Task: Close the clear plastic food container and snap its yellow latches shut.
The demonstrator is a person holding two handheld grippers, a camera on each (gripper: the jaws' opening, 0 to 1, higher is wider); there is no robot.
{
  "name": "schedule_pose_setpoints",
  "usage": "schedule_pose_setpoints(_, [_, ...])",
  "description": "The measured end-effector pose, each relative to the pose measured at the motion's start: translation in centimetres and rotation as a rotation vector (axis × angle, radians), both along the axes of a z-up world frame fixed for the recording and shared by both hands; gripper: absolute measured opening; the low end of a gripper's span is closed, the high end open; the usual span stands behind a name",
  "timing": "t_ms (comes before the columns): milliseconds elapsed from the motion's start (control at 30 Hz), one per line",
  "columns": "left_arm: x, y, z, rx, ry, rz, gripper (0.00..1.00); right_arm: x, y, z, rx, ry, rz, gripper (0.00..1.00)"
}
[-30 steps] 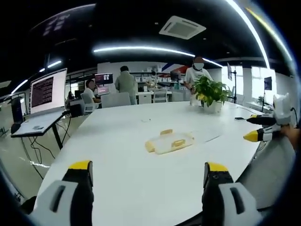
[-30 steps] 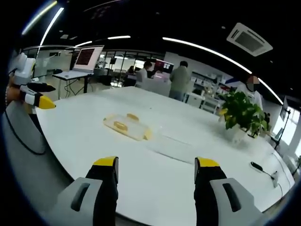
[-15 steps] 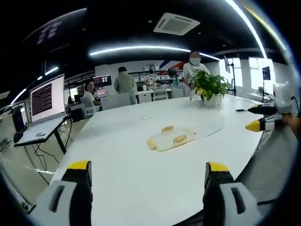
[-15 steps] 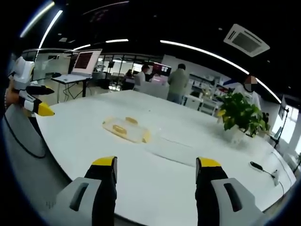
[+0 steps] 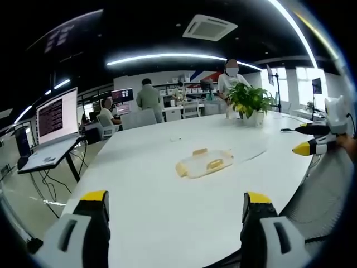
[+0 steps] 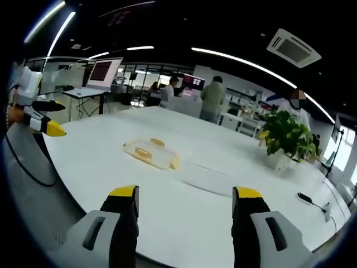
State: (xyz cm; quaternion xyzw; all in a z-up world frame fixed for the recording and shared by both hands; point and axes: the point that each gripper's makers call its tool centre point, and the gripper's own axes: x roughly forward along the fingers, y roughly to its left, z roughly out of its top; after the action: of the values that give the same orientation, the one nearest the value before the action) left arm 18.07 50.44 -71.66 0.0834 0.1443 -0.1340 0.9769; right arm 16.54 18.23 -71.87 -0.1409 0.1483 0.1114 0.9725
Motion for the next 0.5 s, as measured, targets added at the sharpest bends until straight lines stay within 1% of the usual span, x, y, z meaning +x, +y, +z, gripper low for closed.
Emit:
schedule_pose_setpoints(300, [0.0,-0.1,-0.5,0.022,0.025,-0.011,0.92,0.1,0.4,0.2,0.019,-0.006,0.018,0.63])
schedule_pose_setpoints(400, [0.1,-0.1,-1.0,0.046,0.054,-0.015,0.91,0.1,0.4,0.1,0.023,0.001,0.022,0.61])
schedule_pose_setpoints(500, [0.1,-0.1,-1.4,0.067,0.072,-0.020,0.91,0.2,0.4,0.3,0.029,-0.007,0.018,0.58])
